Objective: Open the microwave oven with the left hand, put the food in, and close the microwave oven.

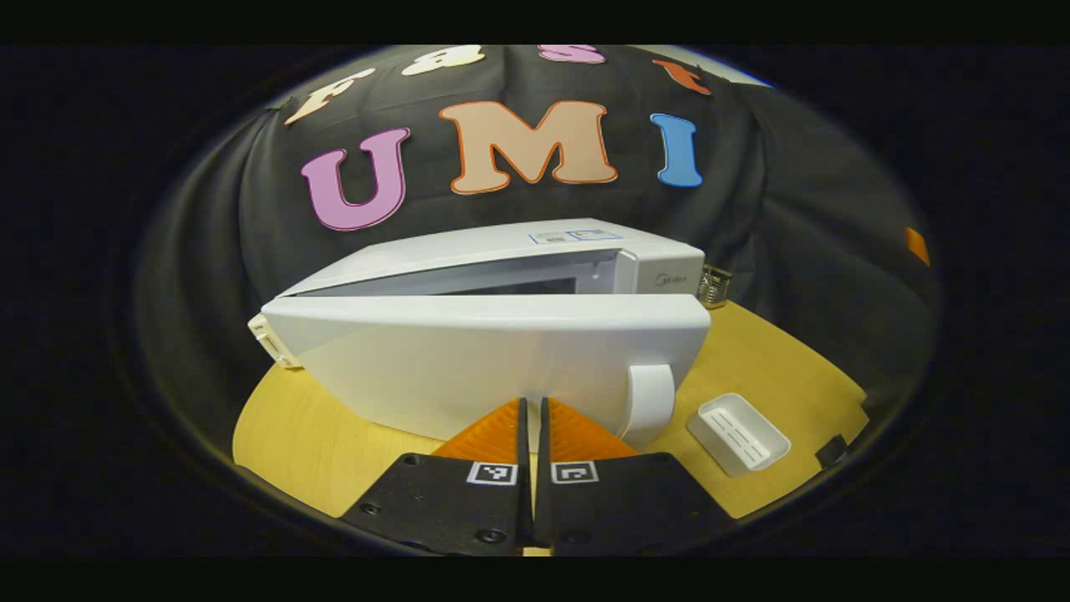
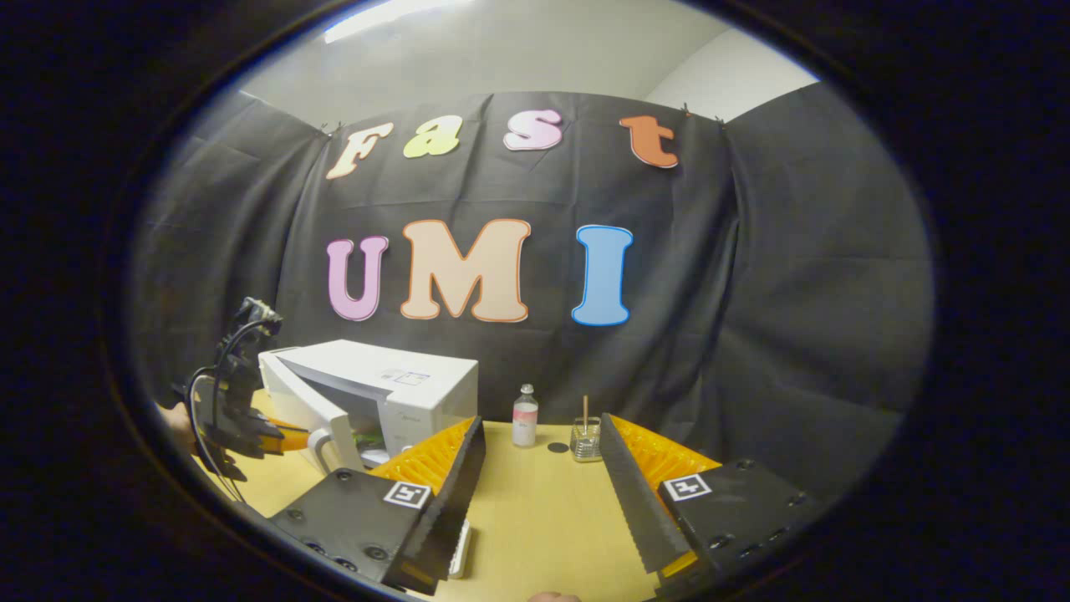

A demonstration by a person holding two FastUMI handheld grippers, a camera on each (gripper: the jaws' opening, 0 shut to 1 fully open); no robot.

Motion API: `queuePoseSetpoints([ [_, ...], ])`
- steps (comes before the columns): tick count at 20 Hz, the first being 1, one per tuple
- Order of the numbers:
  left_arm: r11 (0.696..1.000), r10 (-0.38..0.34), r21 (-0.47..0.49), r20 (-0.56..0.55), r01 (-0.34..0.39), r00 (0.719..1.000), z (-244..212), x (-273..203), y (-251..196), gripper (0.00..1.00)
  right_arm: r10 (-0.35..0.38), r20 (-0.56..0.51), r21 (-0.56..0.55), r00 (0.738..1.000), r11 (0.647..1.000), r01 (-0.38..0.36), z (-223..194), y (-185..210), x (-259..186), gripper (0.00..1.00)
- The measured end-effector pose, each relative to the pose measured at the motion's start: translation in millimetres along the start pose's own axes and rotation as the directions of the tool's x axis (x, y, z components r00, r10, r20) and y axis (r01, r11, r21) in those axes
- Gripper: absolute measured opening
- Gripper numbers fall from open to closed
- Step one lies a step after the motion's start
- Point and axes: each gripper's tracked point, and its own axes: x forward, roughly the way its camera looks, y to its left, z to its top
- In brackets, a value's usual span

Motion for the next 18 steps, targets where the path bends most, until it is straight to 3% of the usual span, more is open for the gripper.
queuePoseSetpoints([
  [3, 1.000, 0.005, 0.008, 0.015, -0.005, 1.000, 13.8, 19.7, -5.9, 0.00, 0.000, -0.017, -0.003, 1.000, 1.000, -0.001, -5.4, -6.5, 1.8, 0.75],
  [4, 1.000, 0.005, 0.013, 0.022, -0.005, 1.000, 18.1, 25.3, -6.7, 0.01, 0.000, -0.018, -0.004, 1.000, 1.000, 0.000, -5.6, -9.4, 1.7, 0.85],
  [5, 1.000, 0.012, 0.023, 0.025, -0.013, 1.000, 21.6, 31.9, -6.6, 0.01, -0.004, -0.018, -0.008, 1.000, 1.000, 0.004, -6.1, -12.1, 3.1, 0.75],
  [6, 0.999, 0.019, 0.038, 0.028, -0.020, 0.999, 25.7, 38.0, -5.2, 0.02, -0.011, -0.020, -0.016, 1.000, 1.000, 0.010, -7.6, -15.3, 3.8, 0.75],
  [7, 0.998, 0.022, 0.050, 0.033, -0.023, 0.999, 30.1, 44.0, -4.8, 0.00, -0.015, -0.021, -0.024, 1.000, 1.000, 0.014, -8.6, -17.0, 3.7, 0.85],
  [9, 0.998, 0.020, 0.057, 0.043, -0.022, 0.999, 37.2, 52.0, -6.1, 0.01, -0.023, -0.023, -0.034, 0.999, 0.999, 0.022, -10.5, -19.5, 2.7, 0.85],
  [10, 0.999, 0.009, 0.044, 0.033, -0.011, 0.999, 35.6, 53.8, -8.7, 0.01, -0.028, -0.025, -0.036, 0.999, 0.999, 0.027, -10.8, -20.5, 2.6, 0.75],
  [11, 1.000, -0.001, 0.029, 0.030, 0.000, 1.000, 33.6, 54.7, -12.6, 0.01, -0.032, -0.027, -0.037, 0.999, 0.999, 0.031, -12.1, -22.0, 3.0, 0.75],
  [12, 1.000, -0.001, 0.021, 0.030, 0.001, 1.000, 32.2, 54.4, -13.2, 0.01, -0.037, -0.025, -0.037, 0.999, 0.999, 0.036, -11.7, -22.7, 3.1, 0.85],
  [13, 1.000, 0.002, 0.014, 0.031, -0.003, 1.000, 32.0, 55.0, -11.9, 0.00, -0.038, -0.025, -0.035, 0.999, 0.999, 0.037, -12.0, -22.7, 4.0, 0.75],
  [18, 1.000, 0.007, -0.007, 0.050, -0.006, 0.999, 39.1, 56.9, -9.6, 0.00, -0.041, -0.037, -0.028, 0.998, 0.999, 0.040, -14.2, -20.1, 7.5, 0.75],
])
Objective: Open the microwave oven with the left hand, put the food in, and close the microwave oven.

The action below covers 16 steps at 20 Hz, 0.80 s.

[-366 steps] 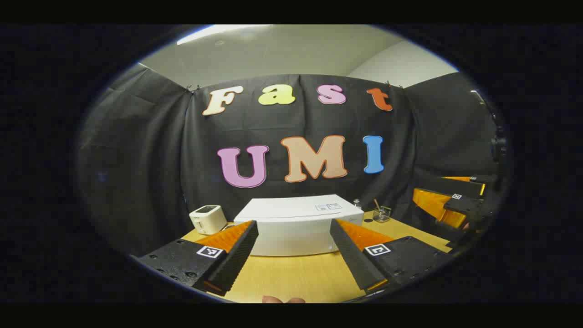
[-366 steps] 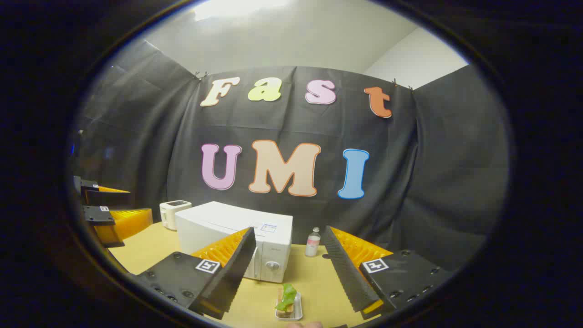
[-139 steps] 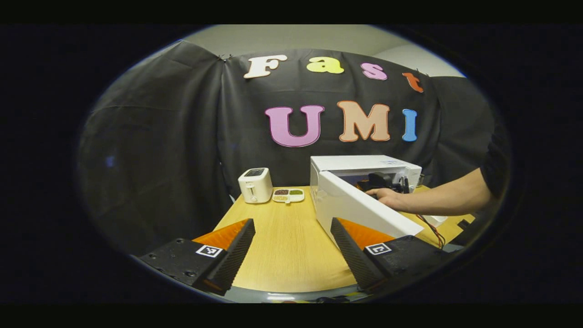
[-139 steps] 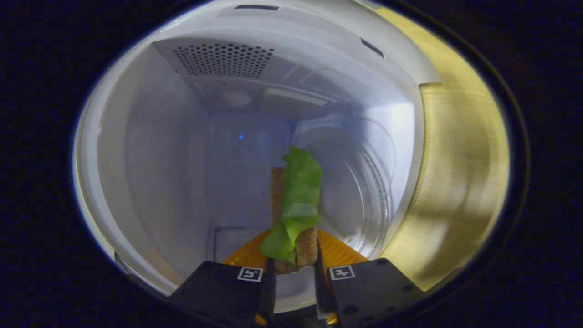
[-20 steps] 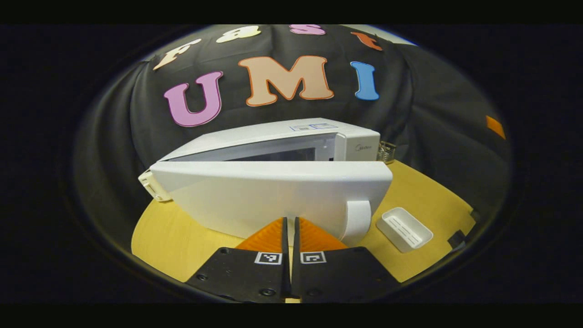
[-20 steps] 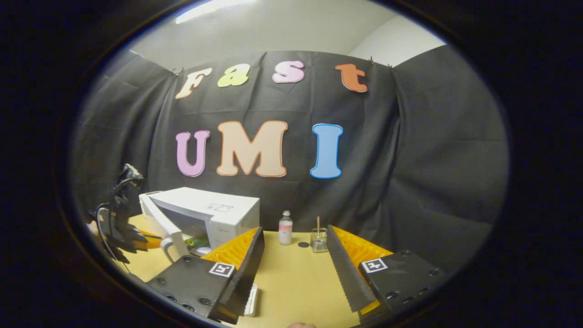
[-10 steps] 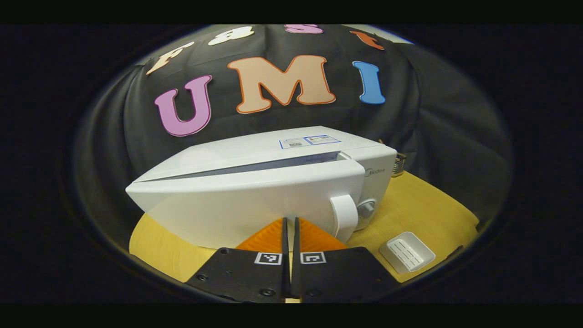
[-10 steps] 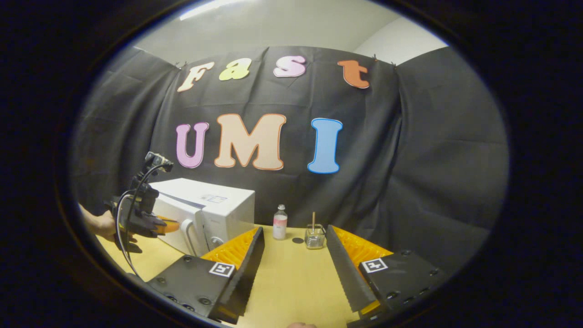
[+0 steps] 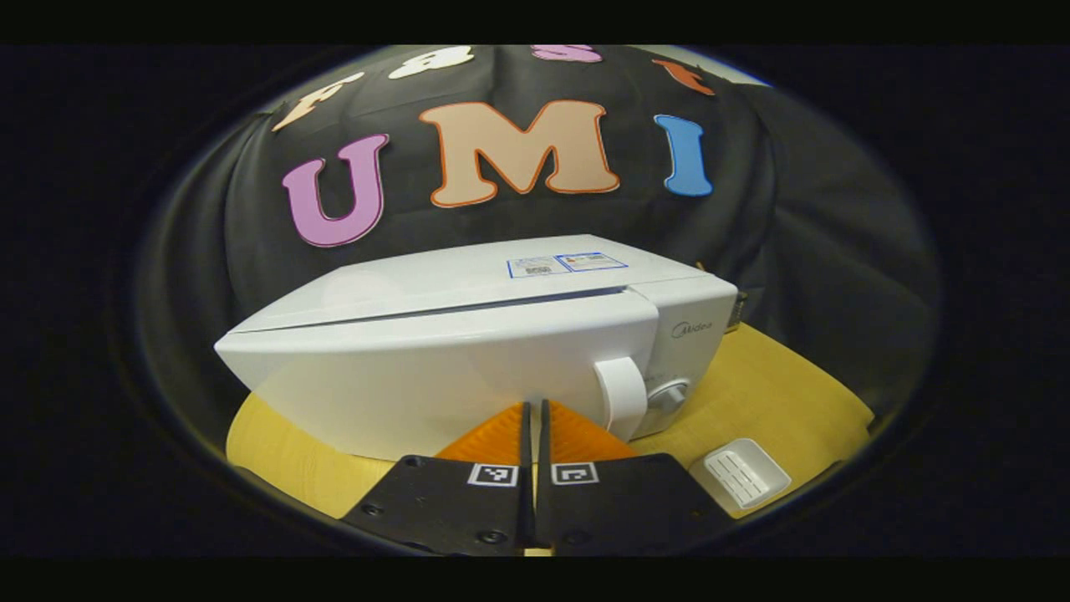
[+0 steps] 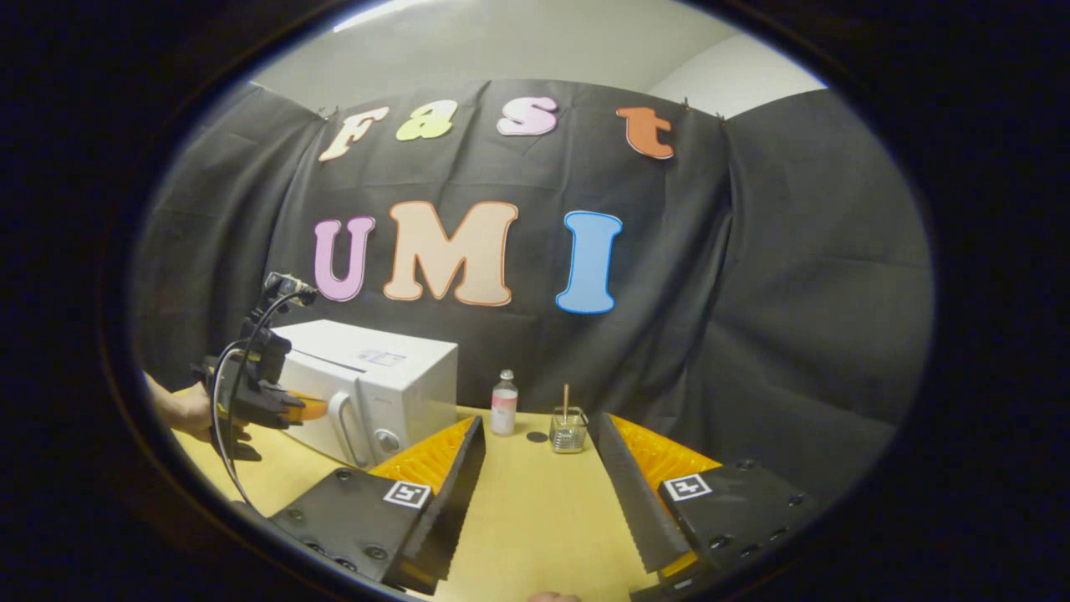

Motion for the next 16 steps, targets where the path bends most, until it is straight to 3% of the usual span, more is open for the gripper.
queuePoseSetpoints([
  [3, 0.999, -0.012, -0.037, -0.006, 0.012, 1.000, -1.6, 1.1, -3.1, 0.01, 0.015, 0.005, 0.003, 1.000, 1.000, -0.015, 3.4, 9.0, 2.5, 0.75],
  [8, 1.000, 0.006, 0.015, 0.030, -0.007, 1.000, 7.7, 8.9, -1.1, 0.00, 0.049, 0.003, -0.013, 0.999, 0.999, -0.049, 6.8, 22.1, -1.4, 0.75],
  [9, 1.000, -0.031, -0.006, 0.006, 0.031, 1.000, 2.1, 10.9, -9.2, 0.00, 0.055, 0.003, -0.012, 0.998, 0.998, -0.055, 8.0, 24.5, -3.4, 0.75],
  [11, 1.000, -0.027, 0.003, 0.016, 0.027, 0.999, 8.6, 7.9, -11.7, 0.01, 0.056, 0.008, -0.023, 0.998, 0.998, -0.056, 10.1, 25.7, -8.5, 0.75],
  [13, 1.000, -0.014, 0.028, 0.041, 0.013, 0.999, 16.6, 1.9, -10.2, 0.01, 0.054, 0.003, -0.029, 0.999, 0.998, -0.054, 9.0, 26.6, -16.0, 0.79],
  [14, 0.999, -0.014, 0.042, 0.052, 0.012, 0.999, 21.8, -3.6, -9.7, 0.01, 0.053, 0.002, -0.028, 0.999, 0.998, -0.053, 9.2, 28.3, -19.5, 0.89],
  [16, 0.998, -0.055, 0.027, 0.061, 0.054, 0.997, 23.2, -27.1, -18.4, 0.01, 0.050, 0.007, -0.024, 0.999, 0.998, -0.050, 9.4, 32.0, -22.8, 0.84],
])
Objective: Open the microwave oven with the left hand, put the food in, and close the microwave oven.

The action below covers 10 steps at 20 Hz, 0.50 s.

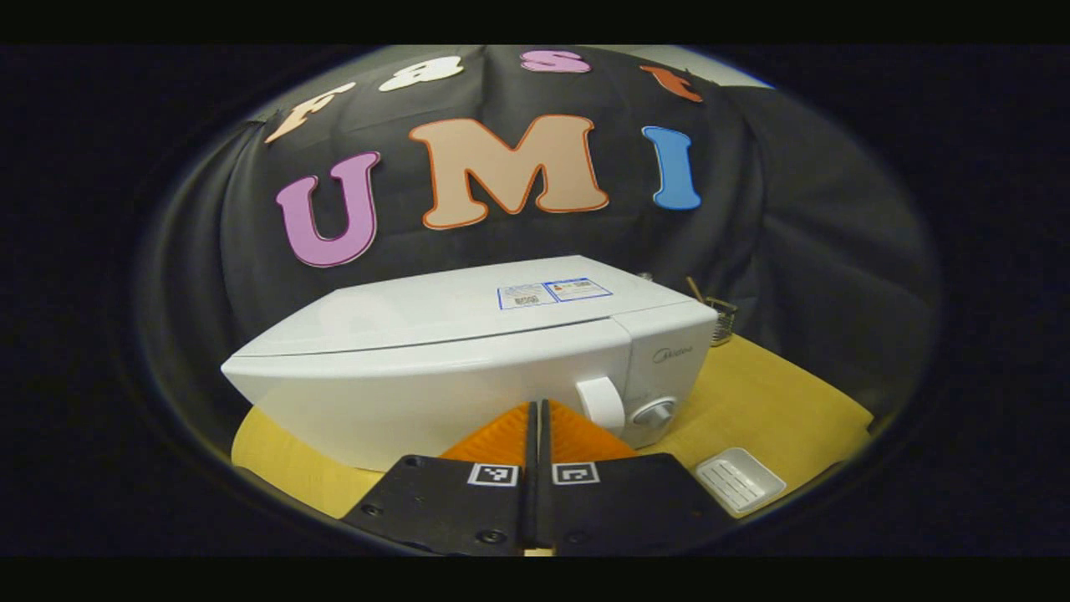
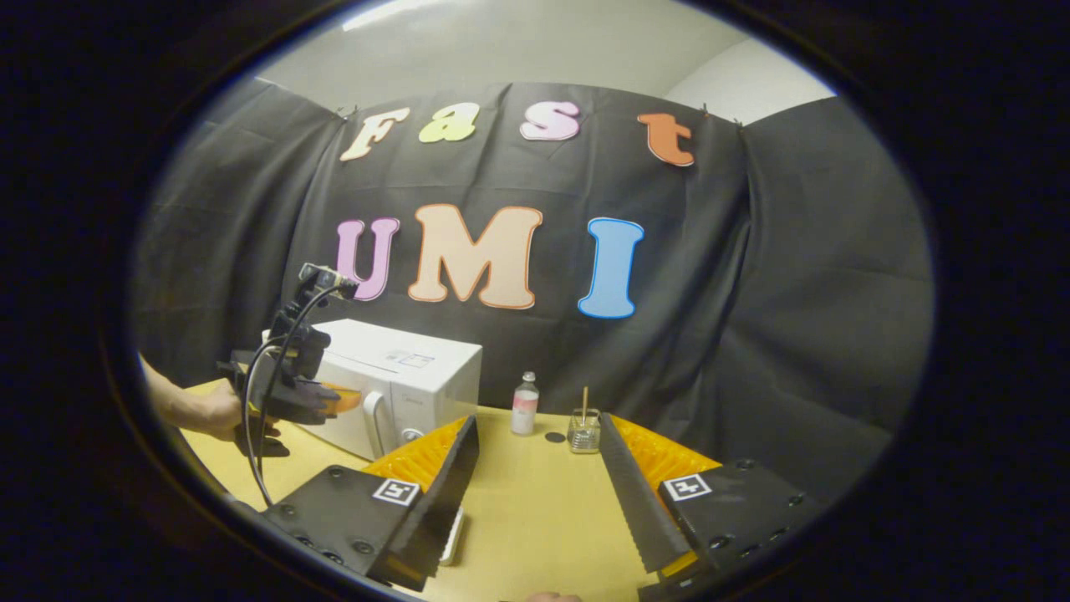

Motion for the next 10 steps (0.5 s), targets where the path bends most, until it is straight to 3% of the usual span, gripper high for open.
queuePoseSetpoints([
  [4, 0.999, -0.022, -0.023, 0.048, 0.023, 0.999, 10.3, -73.6, 9.3, 0.01, 0.015, 0.004, 0.021, 1.000, 1.000, -0.015, 1.1, 22.7, 2.0, 0.84],
  [6, 0.995, -0.041, -0.089, 0.032, 0.044, 0.999, 3.4, -112.8, 9.6, 0.00, 0.049, 0.002, 0.029, 0.999, 0.998, -0.049, 2.7, 41.0, 5.5, 0.84],
  [8, 0.993, -0.019, -0.112, 0.036, 0.023, 0.999, 6.2, -145.3, 22.1, 0.01, 0.075, 0.013, 0.018, 0.997, 0.997, -0.075, 10.6, 55.6, 11.7, 0.84],
  [10, 0.997, 0.035, -0.077, 0.061, -0.031, 0.998, 16.7, -170.9, 43.3, 0.01, 0.104, 0.023, 0.023, 0.994, 0.994, -0.104, 17.8, 71.7, 15.7, 0.84],
])
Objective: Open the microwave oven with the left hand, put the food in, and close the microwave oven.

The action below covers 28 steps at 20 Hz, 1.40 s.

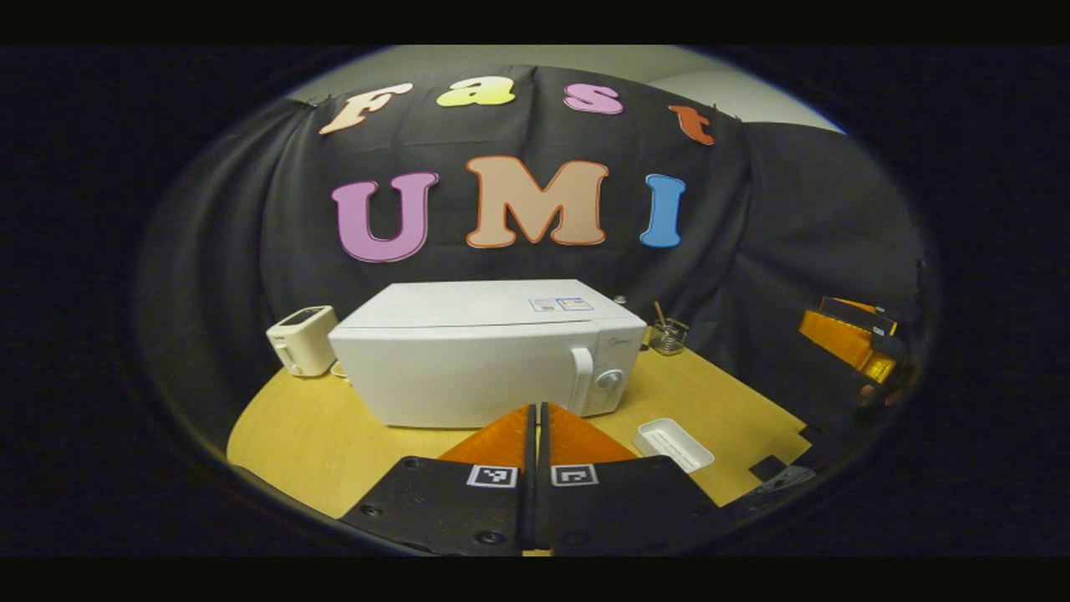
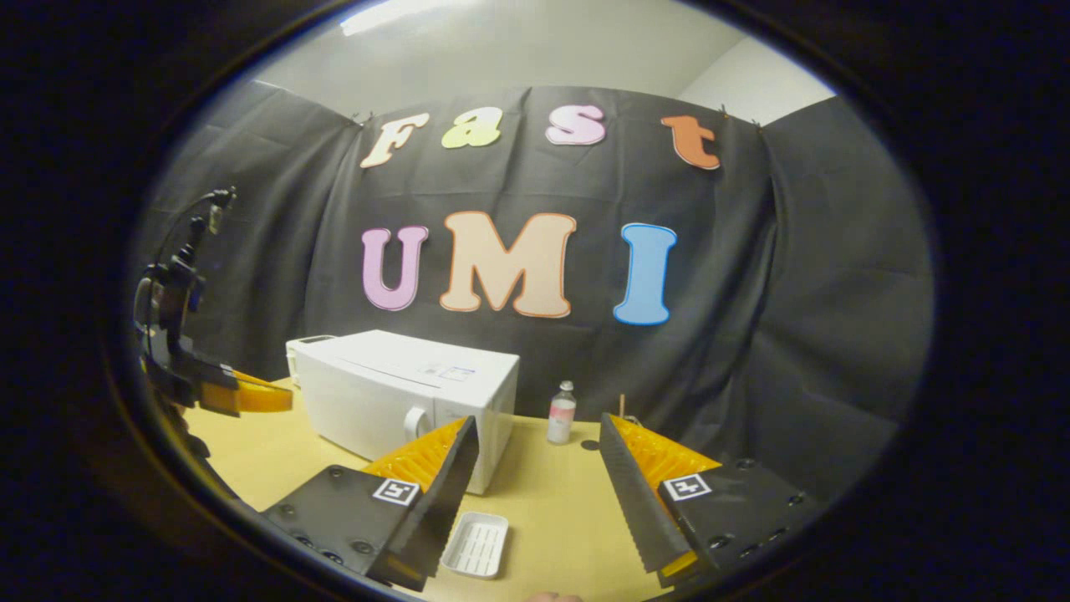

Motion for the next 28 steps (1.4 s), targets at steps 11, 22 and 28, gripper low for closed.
queuePoseSetpoints([
  [11, 0.996, 0.035, 0.064, 0.275, -0.055, 0.961, 101.7, -49.1, 14.3, 0.98, 0.089, 0.056, -0.020, 0.995, 0.996, -0.088, 43.0, 50.0, 15.3, 0.84],
  [22, 0.997, 0.021, 0.063, 0.284, -0.040, 0.959, 103.7, -51.9, 15.4, 0.96, 0.063, 0.053, -0.011, 0.997, 0.998, -0.062, 48.5, 50.9, 6.0, 0.84],
  [28, 1.000, -0.004, 0.018, 0.252, -0.001, 0.968, 94.1, -46.9, 13.8, 0.96, 0.057, 0.039, 0.000, 0.998, 0.998, -0.057, 45.4, 50.3, 8.8, 0.84],
])
